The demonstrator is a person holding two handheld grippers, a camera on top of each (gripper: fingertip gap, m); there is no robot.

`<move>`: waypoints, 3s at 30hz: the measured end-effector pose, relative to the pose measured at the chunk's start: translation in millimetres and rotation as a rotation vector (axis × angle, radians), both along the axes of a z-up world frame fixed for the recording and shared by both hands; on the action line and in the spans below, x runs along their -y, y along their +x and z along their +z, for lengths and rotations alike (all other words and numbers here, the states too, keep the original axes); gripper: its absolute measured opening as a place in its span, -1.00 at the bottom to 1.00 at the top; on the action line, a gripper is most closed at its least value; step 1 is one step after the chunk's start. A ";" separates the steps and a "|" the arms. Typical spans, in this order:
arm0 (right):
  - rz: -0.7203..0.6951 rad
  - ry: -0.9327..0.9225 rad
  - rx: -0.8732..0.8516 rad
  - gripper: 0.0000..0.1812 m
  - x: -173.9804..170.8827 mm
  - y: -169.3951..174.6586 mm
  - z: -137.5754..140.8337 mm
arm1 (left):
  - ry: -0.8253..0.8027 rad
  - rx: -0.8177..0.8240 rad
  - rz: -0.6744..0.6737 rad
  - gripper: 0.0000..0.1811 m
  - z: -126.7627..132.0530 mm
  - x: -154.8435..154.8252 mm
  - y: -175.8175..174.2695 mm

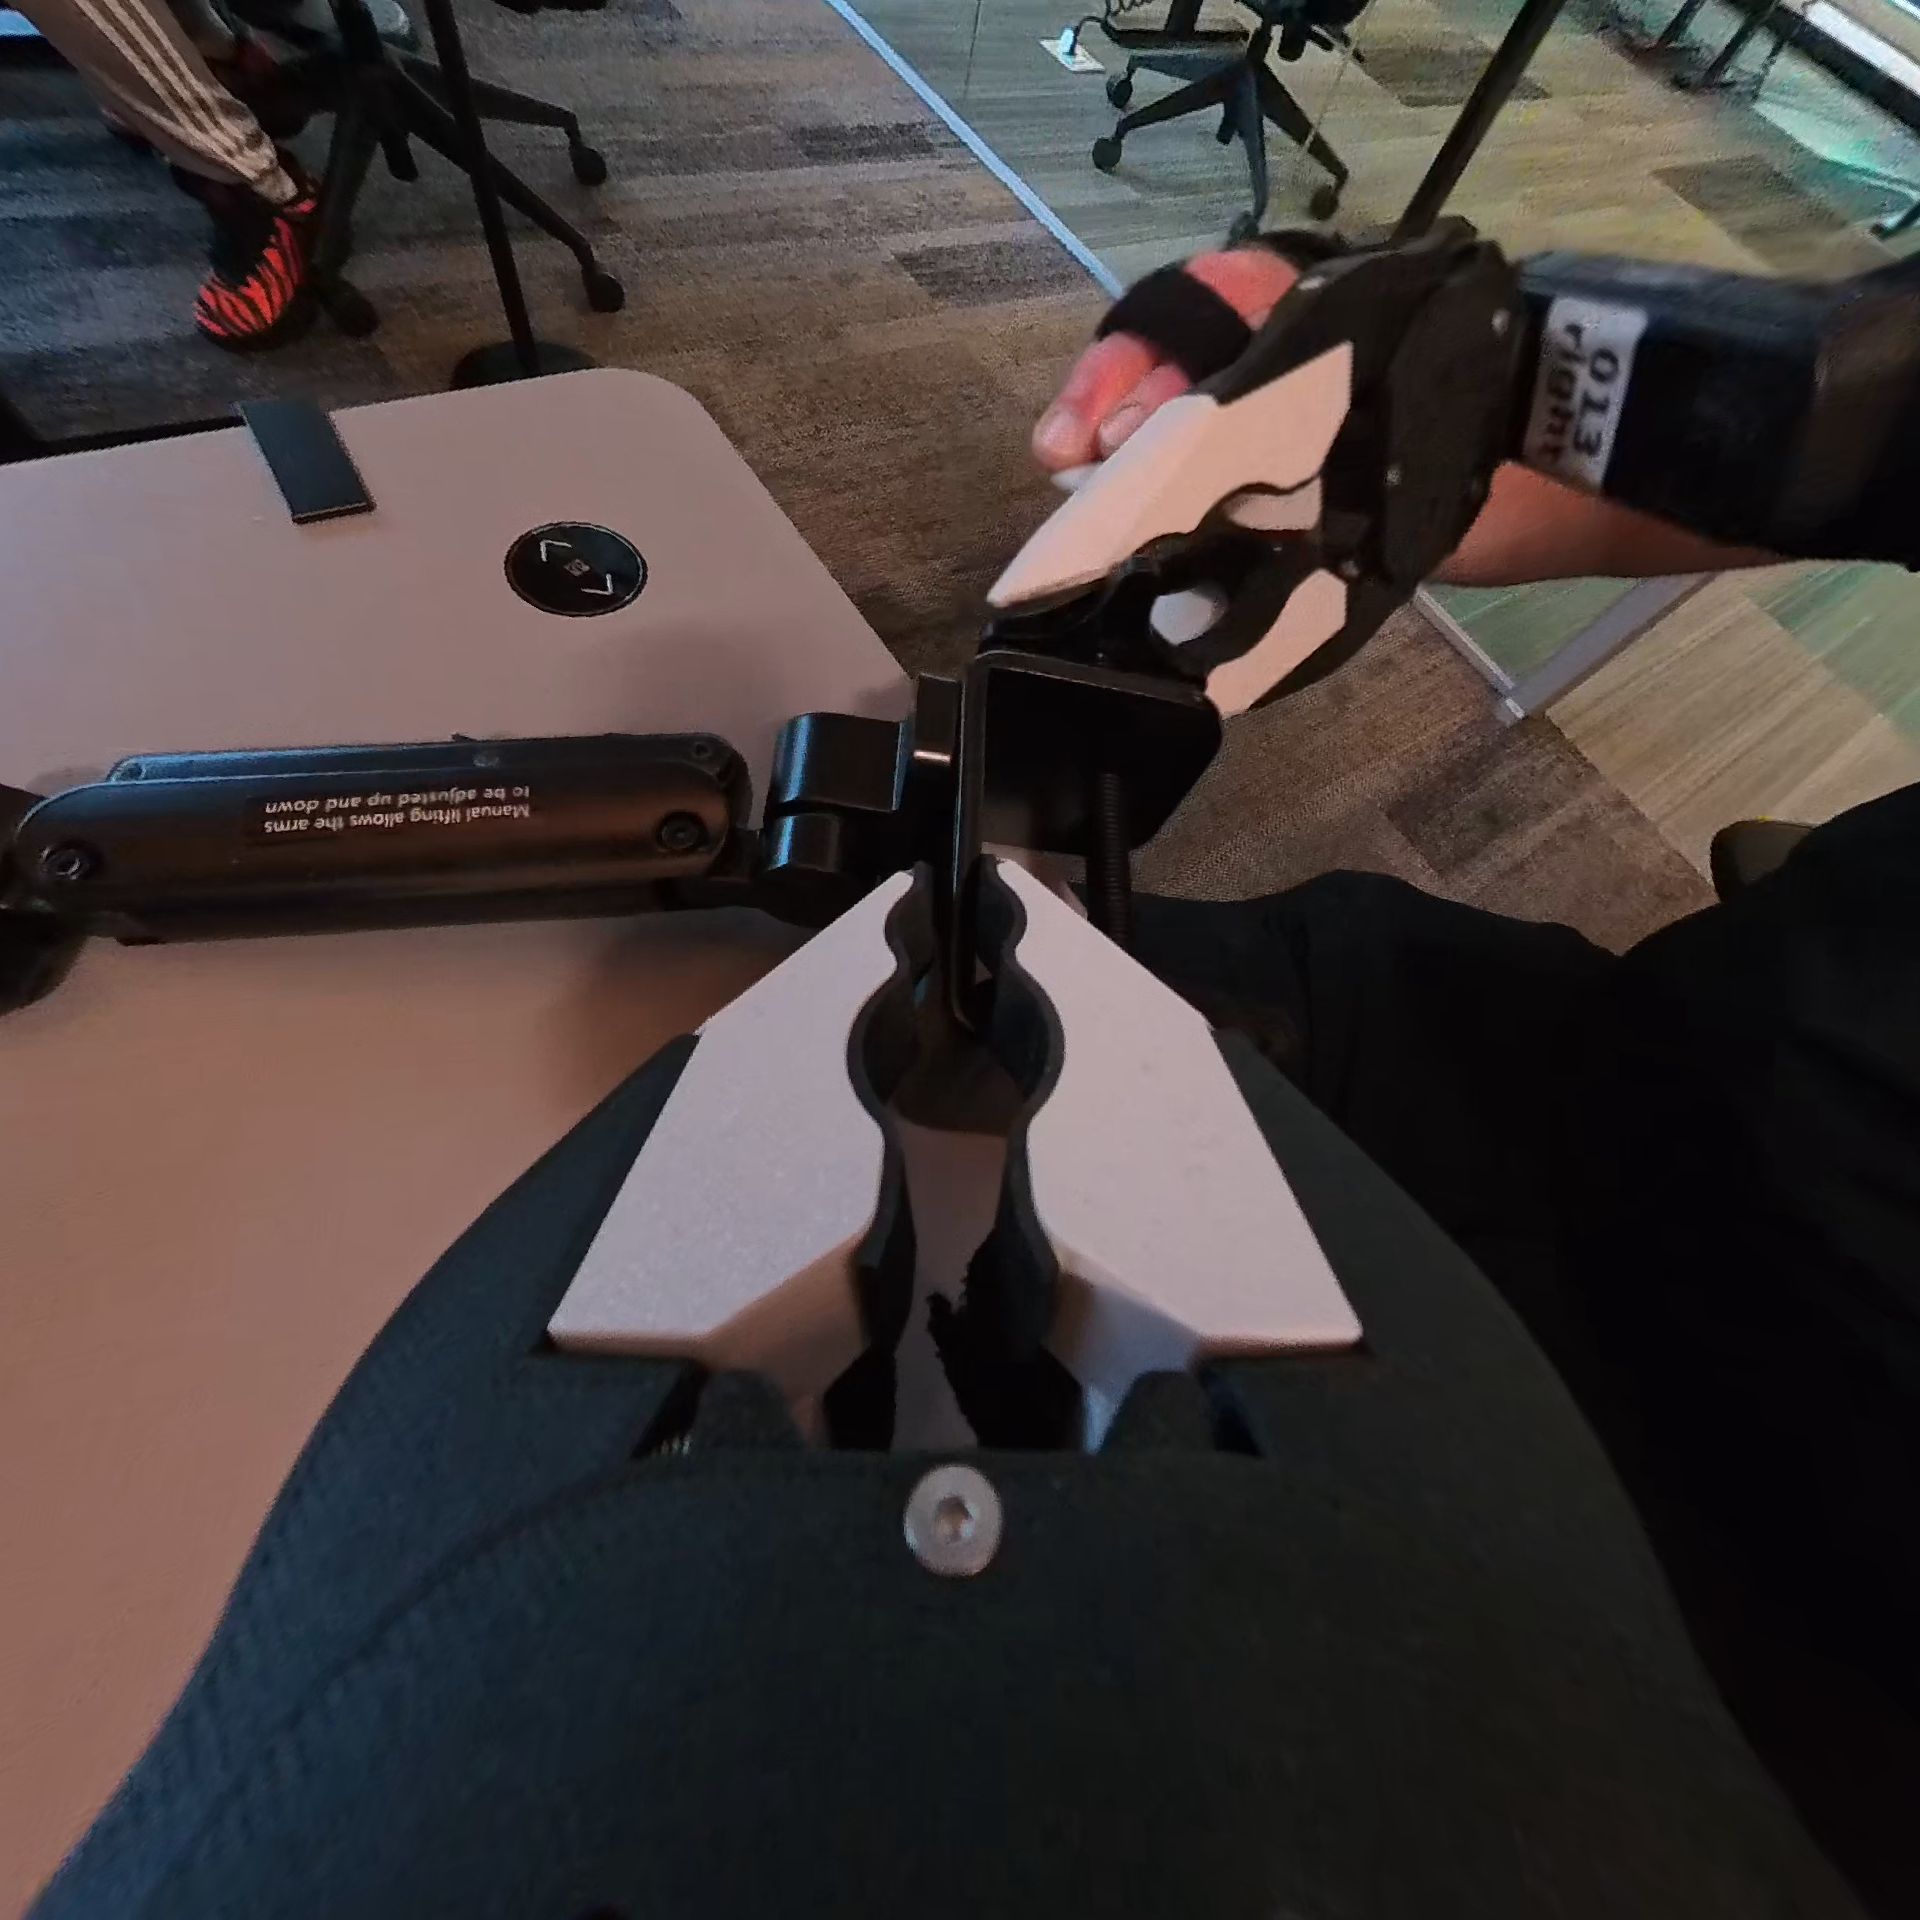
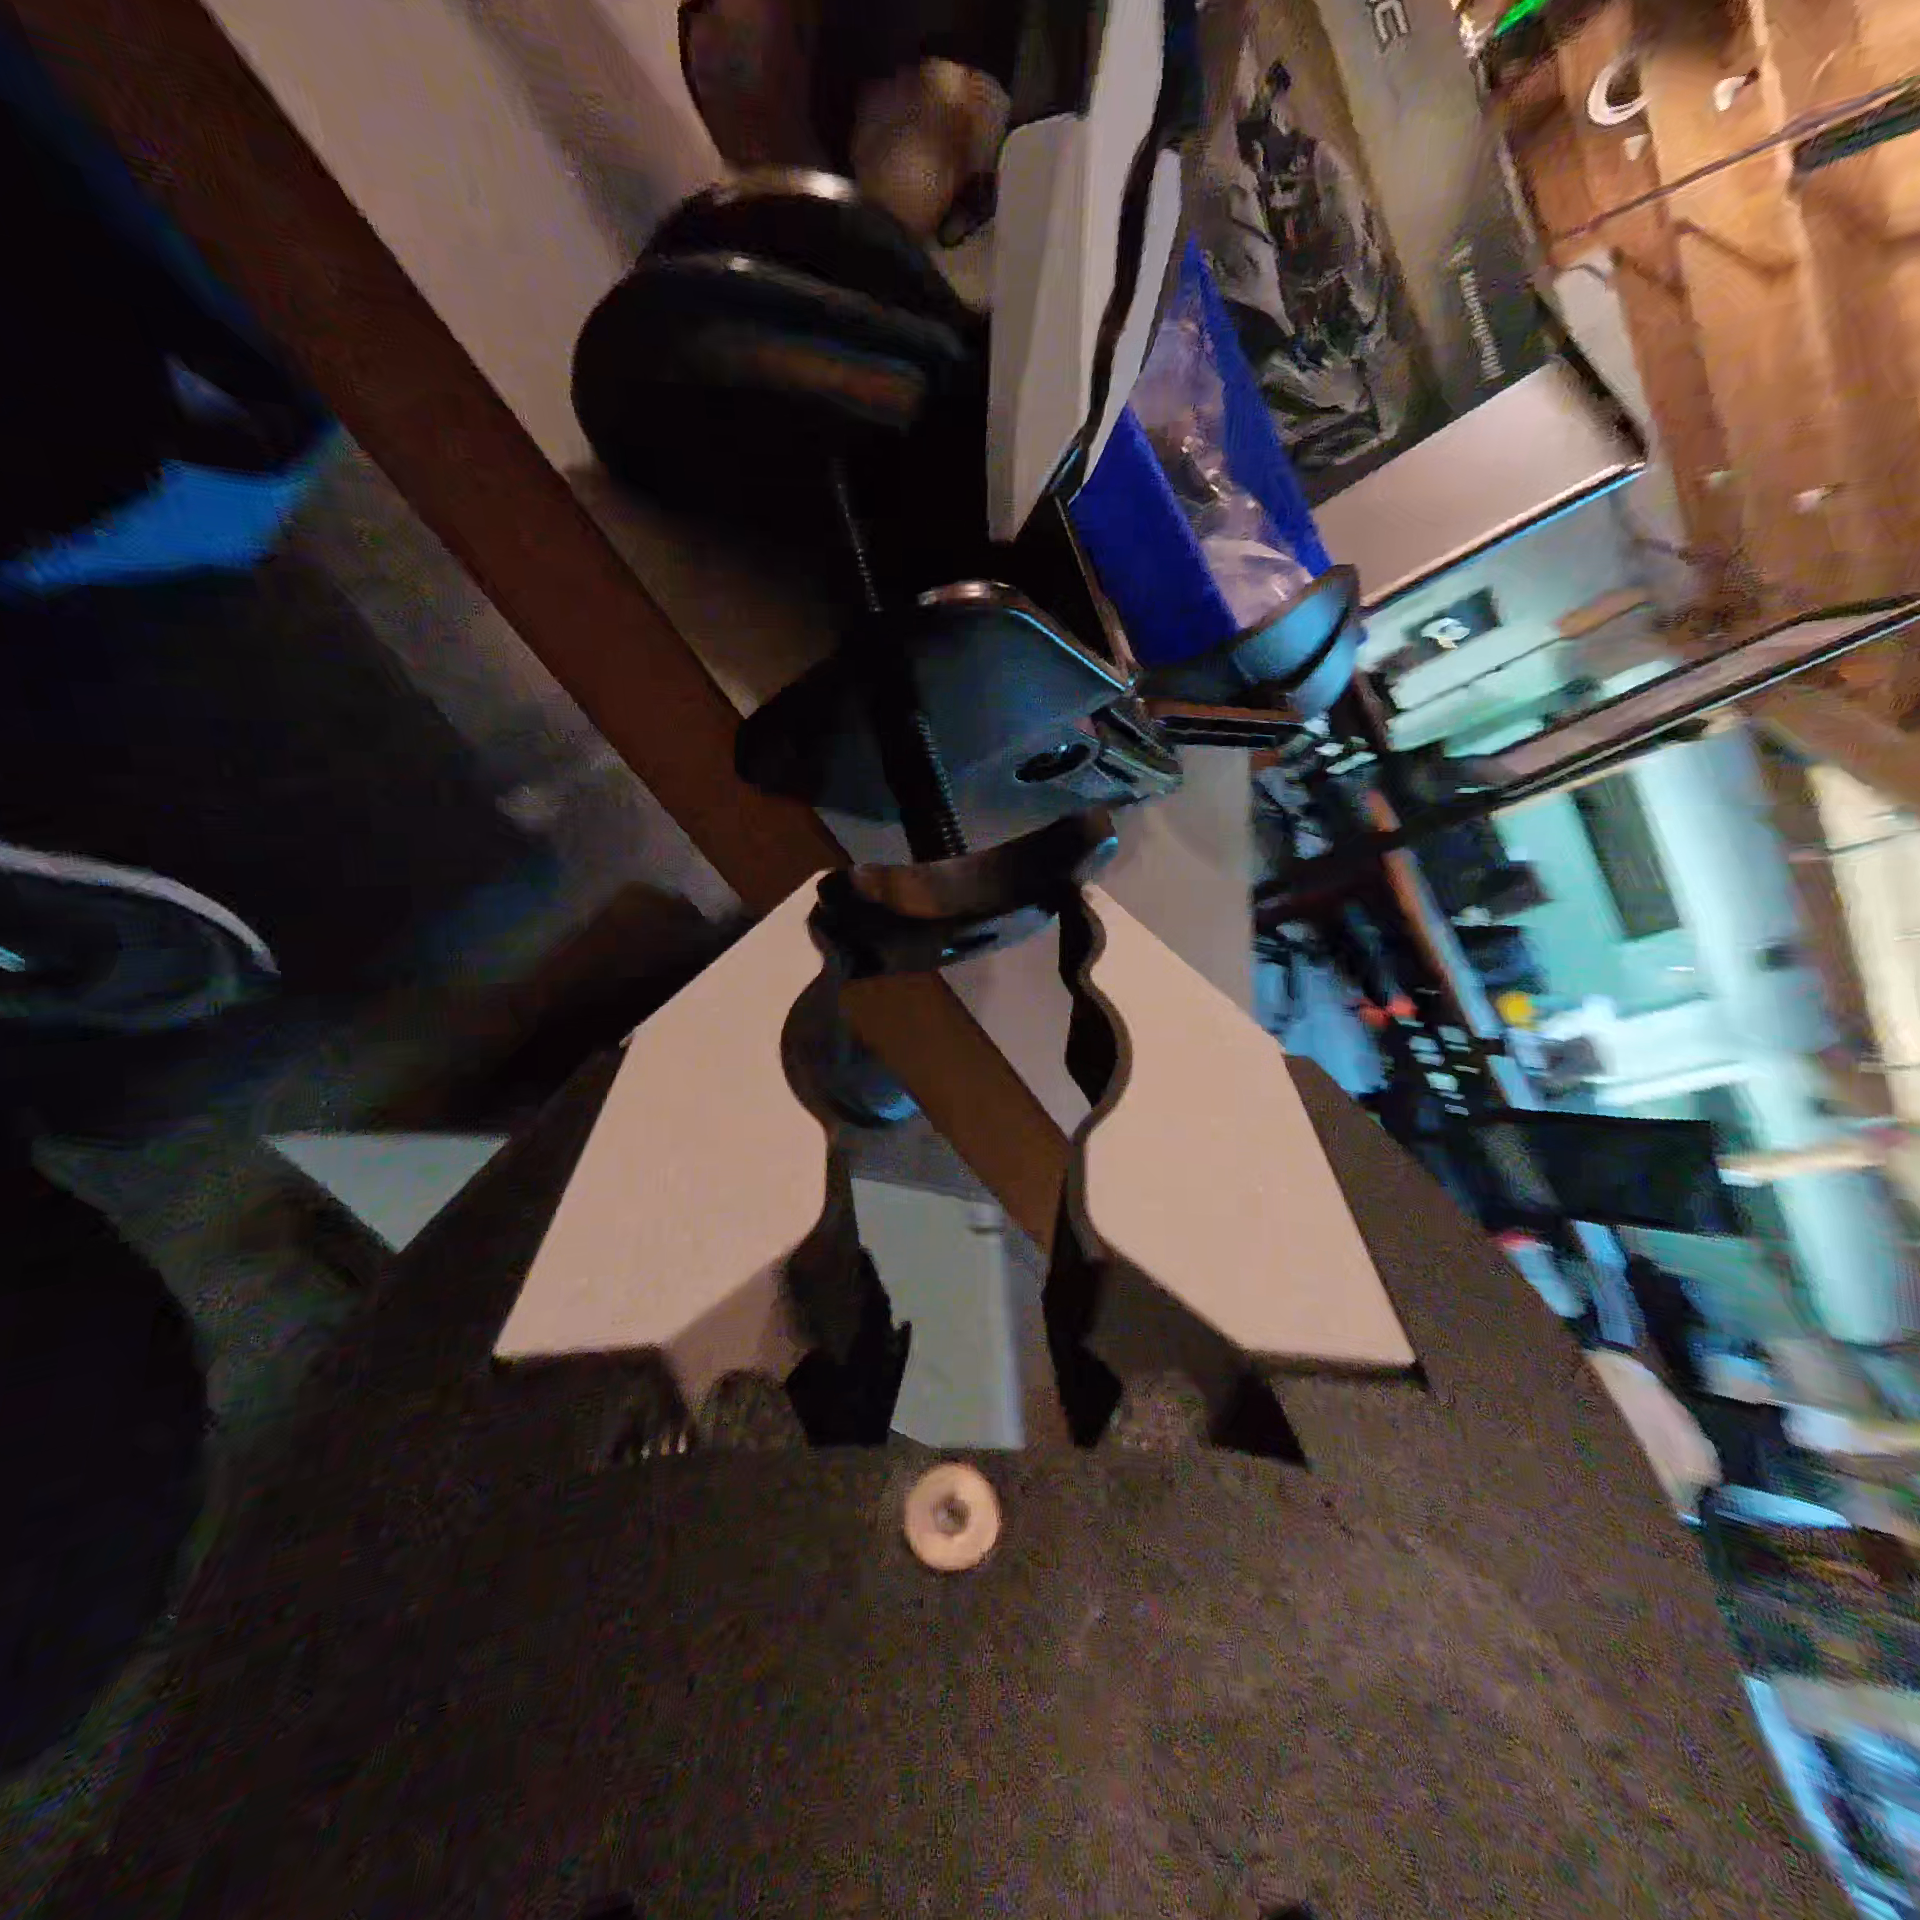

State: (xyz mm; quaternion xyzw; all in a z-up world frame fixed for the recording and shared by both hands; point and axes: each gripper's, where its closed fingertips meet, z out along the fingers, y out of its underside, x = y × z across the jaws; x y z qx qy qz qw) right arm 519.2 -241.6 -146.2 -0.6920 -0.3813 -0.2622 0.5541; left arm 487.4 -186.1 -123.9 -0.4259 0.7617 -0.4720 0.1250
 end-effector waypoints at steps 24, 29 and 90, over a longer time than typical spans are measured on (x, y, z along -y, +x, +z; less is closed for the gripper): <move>0.290 -0.331 -0.890 -0.61 0.1 -21.3 -3.0 | -0.001 0.003 -0.019 -0.92 0.0 4.1 -0.3; 0.059 -0.012 0.019 -0.56 -7.9 -5.8 0.4 | -0.020 0.004 -0.028 -0.92 0.5 2.5 -1.1; 0.180 -0.078 -0.511 -0.77 5.8 5.1 17.8 | -0.012 0.032 -0.016 -0.93 0.2 1.5 2.6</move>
